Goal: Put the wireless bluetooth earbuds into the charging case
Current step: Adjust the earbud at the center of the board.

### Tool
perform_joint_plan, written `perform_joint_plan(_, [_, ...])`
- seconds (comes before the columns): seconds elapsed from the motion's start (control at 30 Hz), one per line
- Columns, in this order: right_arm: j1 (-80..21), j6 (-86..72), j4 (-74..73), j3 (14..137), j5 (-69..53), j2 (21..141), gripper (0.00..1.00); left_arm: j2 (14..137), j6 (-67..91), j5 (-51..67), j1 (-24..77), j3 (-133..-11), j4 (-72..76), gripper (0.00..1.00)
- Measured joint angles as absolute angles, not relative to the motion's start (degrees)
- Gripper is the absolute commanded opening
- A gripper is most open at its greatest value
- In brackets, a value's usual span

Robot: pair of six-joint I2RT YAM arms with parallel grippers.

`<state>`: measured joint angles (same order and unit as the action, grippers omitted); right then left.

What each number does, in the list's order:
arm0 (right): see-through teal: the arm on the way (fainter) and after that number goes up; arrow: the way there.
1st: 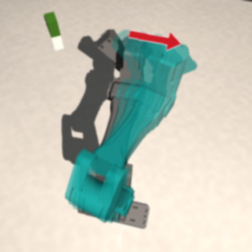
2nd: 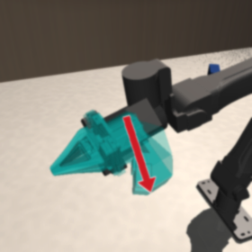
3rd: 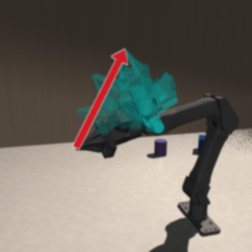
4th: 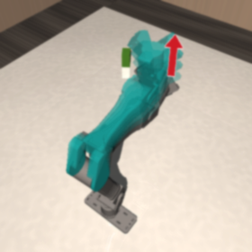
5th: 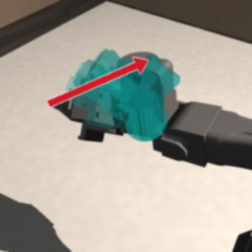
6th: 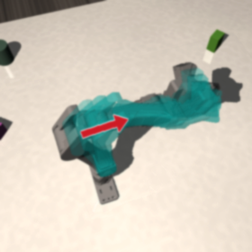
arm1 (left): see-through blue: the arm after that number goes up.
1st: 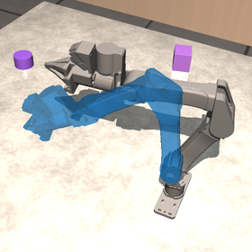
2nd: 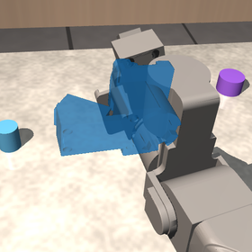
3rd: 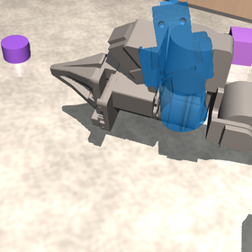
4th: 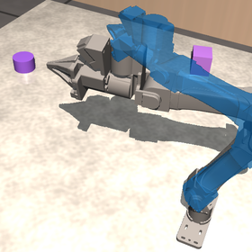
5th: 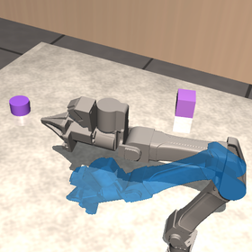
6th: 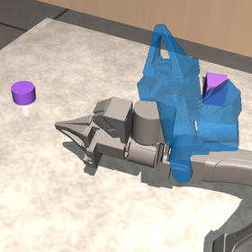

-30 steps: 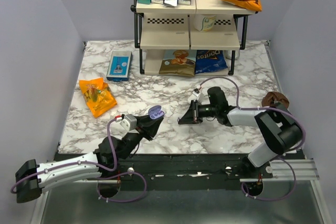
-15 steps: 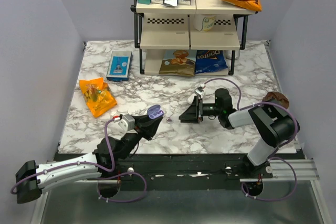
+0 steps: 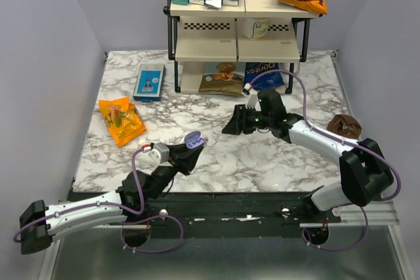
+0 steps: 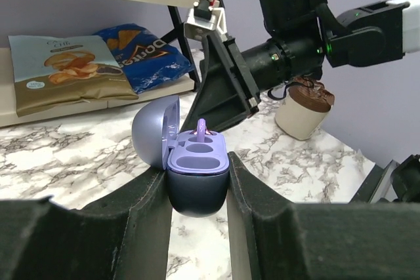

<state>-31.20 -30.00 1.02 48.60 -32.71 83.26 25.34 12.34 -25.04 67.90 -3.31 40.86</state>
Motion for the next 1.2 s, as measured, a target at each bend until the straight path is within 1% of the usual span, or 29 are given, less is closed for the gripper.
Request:
perform_joint_plan(0.17, [-38.26,-23.40,-9.17,53.74,-18.85,88.07,0.58,25.34,12.80,-25.43,67.90,-3.31,39.70,0.00])
perform_joint_plan(0.33, [-44.84,-20.97,-15.14,63.11,-10.55,98.41,0.53,22.90,13.32,-26.35,68.01,-3.29,36.32,0.00])
perform_joint_plan(0.43, [-45.15,-20.95,-17.12,65.98,-7.14,101.80,0.52,20.45,13.37,-26.81,68.01,-3.29,34.59,0.00])
perform_joint_plan(0.57, [-44.88,-20.91,-19.11,69.84,-3.18,105.06,0.55,18.79,13.34,-27.53,68.01,-3.29,32.84,0.00])
perform_joint_plan(0.87, [-44.62,-19.86,-20.71,77.23,-1.26,111.00,0.55,18.15,13.30,-28.10,68.01,-3.29,30.72,0.00])
perform_joint_plan(1.2, [-44.69,-20.29,-21.93,79.46,-4.36,114.80,0.55,17.67,13.30,-28.10,68.01,-3.29,30.46,0.00])
